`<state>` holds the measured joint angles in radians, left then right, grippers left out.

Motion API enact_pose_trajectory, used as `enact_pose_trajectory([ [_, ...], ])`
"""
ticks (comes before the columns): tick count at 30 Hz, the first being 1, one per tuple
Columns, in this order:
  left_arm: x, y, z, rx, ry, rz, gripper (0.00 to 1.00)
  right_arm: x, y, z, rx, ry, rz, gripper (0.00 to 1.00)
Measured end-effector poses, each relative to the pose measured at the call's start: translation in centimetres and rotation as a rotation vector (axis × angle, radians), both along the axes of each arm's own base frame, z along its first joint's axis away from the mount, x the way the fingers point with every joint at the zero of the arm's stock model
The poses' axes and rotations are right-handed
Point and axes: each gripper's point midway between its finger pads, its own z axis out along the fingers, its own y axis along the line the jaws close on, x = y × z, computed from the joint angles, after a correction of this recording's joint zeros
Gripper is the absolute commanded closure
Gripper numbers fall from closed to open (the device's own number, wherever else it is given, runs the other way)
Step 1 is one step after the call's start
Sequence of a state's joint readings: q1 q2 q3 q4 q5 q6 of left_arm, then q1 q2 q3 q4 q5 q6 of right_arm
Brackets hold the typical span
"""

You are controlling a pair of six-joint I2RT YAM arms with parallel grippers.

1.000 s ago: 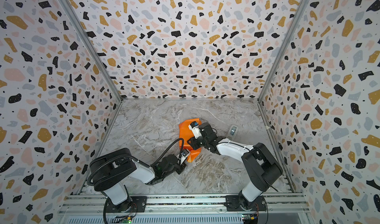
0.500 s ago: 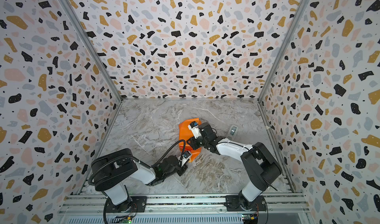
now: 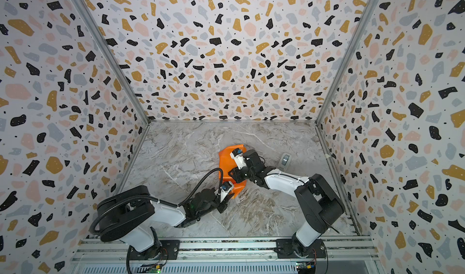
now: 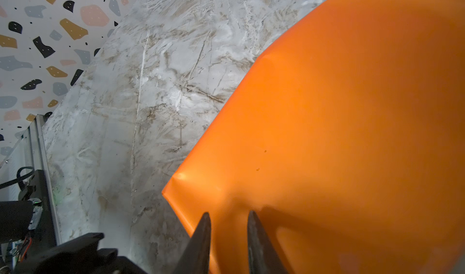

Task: Wrap a gift box in wrapping paper
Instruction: Fold the wrapping paper for the gift box, then smooth out the wrapping paper on the gift box.

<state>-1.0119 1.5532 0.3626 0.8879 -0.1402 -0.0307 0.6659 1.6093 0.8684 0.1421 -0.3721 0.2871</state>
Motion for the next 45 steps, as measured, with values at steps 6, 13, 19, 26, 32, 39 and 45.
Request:
enact_pose_trajectory([
  [6,2.0,2.4,2.6,-0.114,0.019,0.114,0.8,0.0,0.0,0.0,-0.001,0.003,-0.001,0.73],
  [13,2.1,2.9,0.3,-0.111,0.137,0.146,0.91,0.0,0.0,0.1,-0.007,0.012,-0.001,0.73],
  [19,1.8,2.8,-2.3,-0.08,0.214,0.152,0.92,0.1,0.0,0.1,-0.008,0.013,-0.001,0.73],
  [26,3.0,1.4,-2.4,-0.102,0.216,0.166,0.92,0.1,0.1,0.1,-0.009,0.016,-0.001,0.74],
  [32,4.1,0.5,-2.2,-0.113,0.202,0.184,0.92,0.1,0.1,0.1,-0.01,0.016,-0.001,0.74],
  [39,4.5,0.1,-2.1,-0.118,0.198,0.185,0.89,0.1,0.0,0.1,-0.009,0.016,-0.001,0.74],
  [45,3.9,0.1,0.0,-0.172,0.191,0.156,0.73,0.2,0.0,0.3,-0.006,0.022,0.001,0.71],
])
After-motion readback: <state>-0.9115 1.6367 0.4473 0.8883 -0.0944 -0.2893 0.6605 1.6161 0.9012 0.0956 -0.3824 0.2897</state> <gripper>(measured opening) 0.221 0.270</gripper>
